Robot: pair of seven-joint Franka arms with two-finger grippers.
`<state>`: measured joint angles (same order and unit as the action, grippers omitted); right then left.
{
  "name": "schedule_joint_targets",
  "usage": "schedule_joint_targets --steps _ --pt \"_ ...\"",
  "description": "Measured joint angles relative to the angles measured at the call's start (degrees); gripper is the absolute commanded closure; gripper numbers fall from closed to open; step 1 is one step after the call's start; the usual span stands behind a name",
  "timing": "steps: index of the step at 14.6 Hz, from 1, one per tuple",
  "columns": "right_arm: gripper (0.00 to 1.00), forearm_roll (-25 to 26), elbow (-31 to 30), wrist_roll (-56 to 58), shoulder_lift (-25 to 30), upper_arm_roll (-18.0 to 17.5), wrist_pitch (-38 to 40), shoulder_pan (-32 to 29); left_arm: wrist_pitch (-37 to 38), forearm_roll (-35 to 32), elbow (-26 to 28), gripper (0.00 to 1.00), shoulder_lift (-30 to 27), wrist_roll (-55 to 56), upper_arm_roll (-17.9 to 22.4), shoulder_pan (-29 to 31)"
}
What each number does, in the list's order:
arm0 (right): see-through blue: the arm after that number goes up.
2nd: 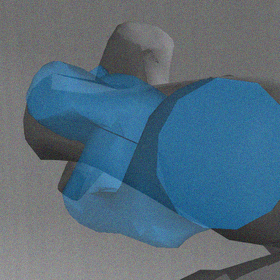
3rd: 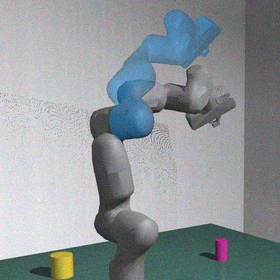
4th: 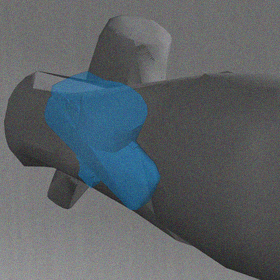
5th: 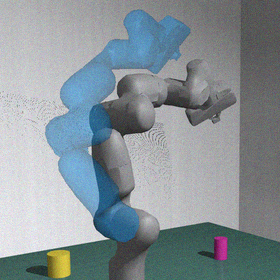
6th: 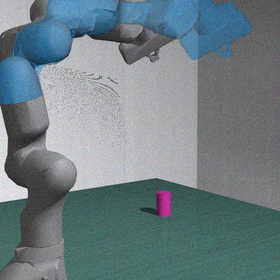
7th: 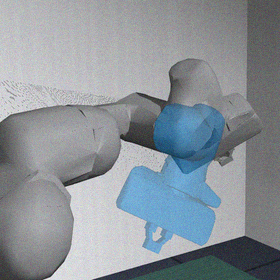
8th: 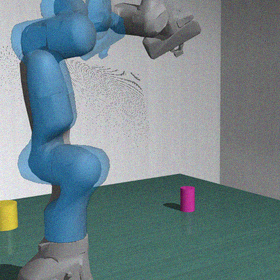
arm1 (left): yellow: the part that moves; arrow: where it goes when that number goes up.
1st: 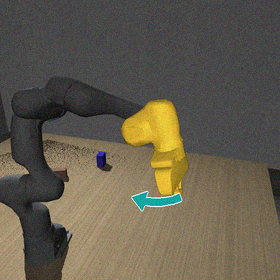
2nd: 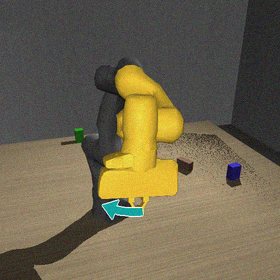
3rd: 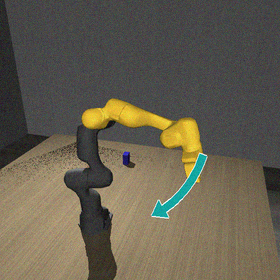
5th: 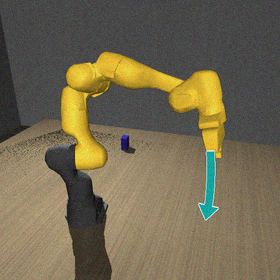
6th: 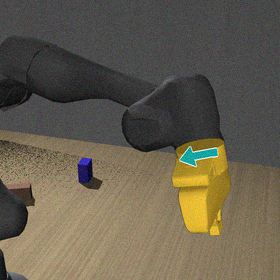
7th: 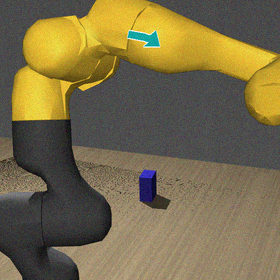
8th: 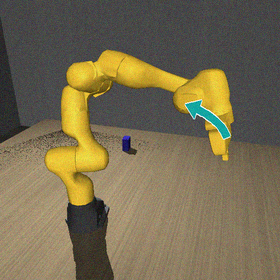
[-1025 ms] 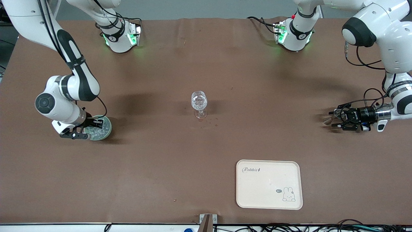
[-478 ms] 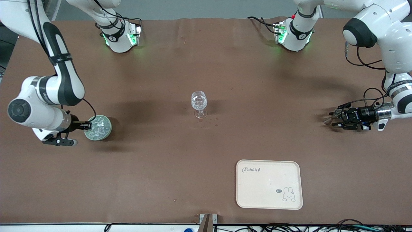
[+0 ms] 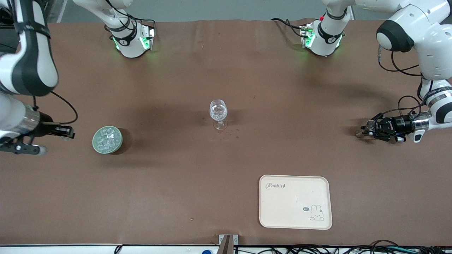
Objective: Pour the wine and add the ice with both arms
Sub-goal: 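Lift the ice cube with the right gripper while the left gripper lifts the jigger, then carry the metal jigger with the left gripper to above the wine glass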
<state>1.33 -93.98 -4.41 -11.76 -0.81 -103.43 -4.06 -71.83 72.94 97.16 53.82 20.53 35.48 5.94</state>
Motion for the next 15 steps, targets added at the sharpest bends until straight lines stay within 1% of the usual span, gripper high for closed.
schedule_joint_targets --steps 4,6,8,11,15 --pt "0.99 -0.8 2.1 -1.0 6.4 0.3 5.8 0.0 2.5 0.6 -0.2 1.00 -1.2 1.6 0.2 0.4" --pt "0.99 -1.6 2.1 -1.1 10.4 1.2 9.3 0.0 4.2 0.9 -0.3 1.00 -2.8 1.6 0.1 0.3" --pt "0.99 -1.9 2.3 -1.7 13.2 1.6 12.1 -0.6 5.8 1.0 -0.5 1.00 -5.1 1.9 -0.8 0.1" --pt "0.99 -2.1 4.3 -1.8 14.0 1.8 16.1 -0.7 6.8 1.0 0.4 0.99 -9.6 4.6 -5.4 -0.1" --pt "0.99 -2.2 4.4 -1.9 13.7 1.8 16.6 0.1 8.9 1.0 3.1 0.99 -13.9 5.6 -12.5 -0.2"
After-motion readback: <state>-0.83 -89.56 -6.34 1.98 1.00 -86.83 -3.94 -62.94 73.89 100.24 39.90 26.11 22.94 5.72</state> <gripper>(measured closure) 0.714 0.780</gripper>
